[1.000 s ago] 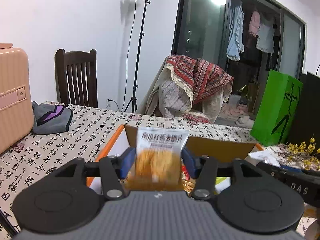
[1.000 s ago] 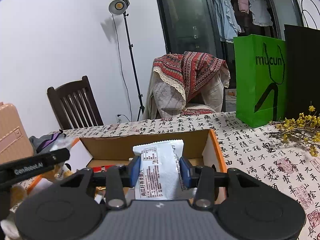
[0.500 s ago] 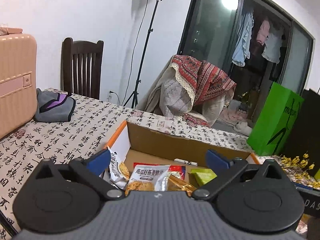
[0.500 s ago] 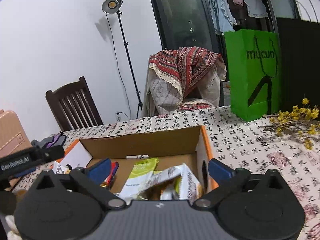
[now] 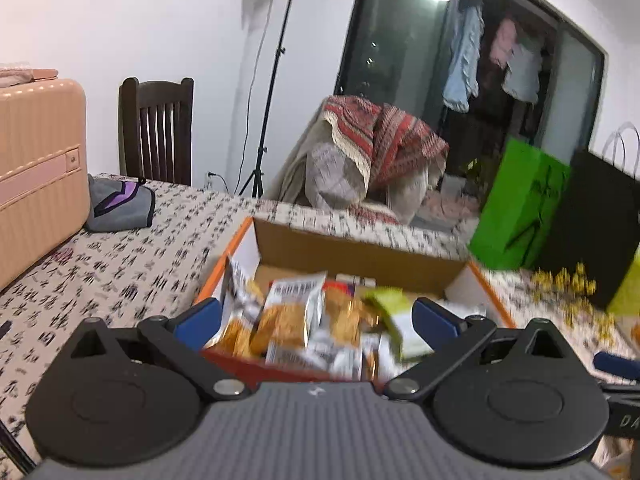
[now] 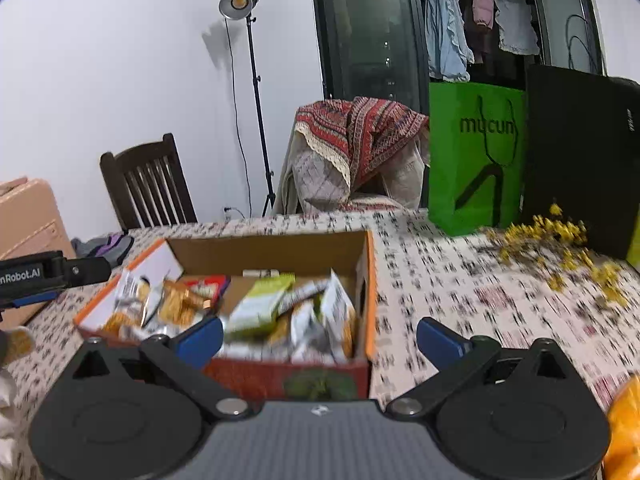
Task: Organize snacks
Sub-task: 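Open both grippers to drop the packets into the box, then grasp the pink packet with the left gripper while the right moves toward a white sachet, then grasp the white sachet with the right gripper while the left holds the pink packet, then lower both packets into the box and open both grippers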
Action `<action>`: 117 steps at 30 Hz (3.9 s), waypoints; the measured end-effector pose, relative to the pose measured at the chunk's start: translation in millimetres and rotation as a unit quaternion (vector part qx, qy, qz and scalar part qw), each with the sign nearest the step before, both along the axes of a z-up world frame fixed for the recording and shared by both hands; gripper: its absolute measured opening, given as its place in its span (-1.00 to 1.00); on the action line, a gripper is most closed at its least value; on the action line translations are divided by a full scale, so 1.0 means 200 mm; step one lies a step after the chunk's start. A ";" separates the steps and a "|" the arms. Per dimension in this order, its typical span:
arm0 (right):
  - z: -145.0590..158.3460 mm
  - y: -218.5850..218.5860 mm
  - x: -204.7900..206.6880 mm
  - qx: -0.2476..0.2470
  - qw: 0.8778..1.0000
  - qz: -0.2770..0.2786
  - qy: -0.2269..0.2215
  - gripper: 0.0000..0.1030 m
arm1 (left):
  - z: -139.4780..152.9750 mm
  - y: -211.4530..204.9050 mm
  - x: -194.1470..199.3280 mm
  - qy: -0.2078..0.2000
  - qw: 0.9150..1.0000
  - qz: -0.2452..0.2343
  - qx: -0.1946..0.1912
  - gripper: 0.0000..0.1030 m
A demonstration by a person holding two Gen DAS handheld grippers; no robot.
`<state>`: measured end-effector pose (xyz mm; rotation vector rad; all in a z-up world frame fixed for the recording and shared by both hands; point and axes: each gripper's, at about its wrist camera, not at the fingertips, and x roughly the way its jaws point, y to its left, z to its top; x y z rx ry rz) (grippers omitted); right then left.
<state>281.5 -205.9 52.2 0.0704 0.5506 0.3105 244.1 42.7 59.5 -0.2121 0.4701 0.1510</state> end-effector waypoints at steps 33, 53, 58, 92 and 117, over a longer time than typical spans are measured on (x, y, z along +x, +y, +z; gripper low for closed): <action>-0.38 -0.19 -0.46 -0.030 0.996 -0.031 0.084 1.00 | -0.51 -0.14 -0.09 0.140 0.975 -0.153 0.083 0.99; -0.33 -0.09 -0.38 -0.053 0.996 -0.010 0.075 1.00 | -0.31 -0.05 -0.22 0.068 0.991 -0.100 0.052 0.33; -0.26 0.03 -0.24 -0.079 0.995 -0.002 0.063 1.00 | -0.22 -0.04 -0.24 0.020 0.996 -0.077 0.046 0.33; -0.15 0.08 -0.24 -0.023 0.998 0.049 0.024 -0.83 | -0.11 -0.05 -0.33 -0.026 0.999 -0.034 0.030 0.33; 0.08 0.23 0.51 0.057 0.997 0.041 0.011 -0.26 | 0.11 -0.11 0.43 -0.024 0.998 0.023 0.060 0.61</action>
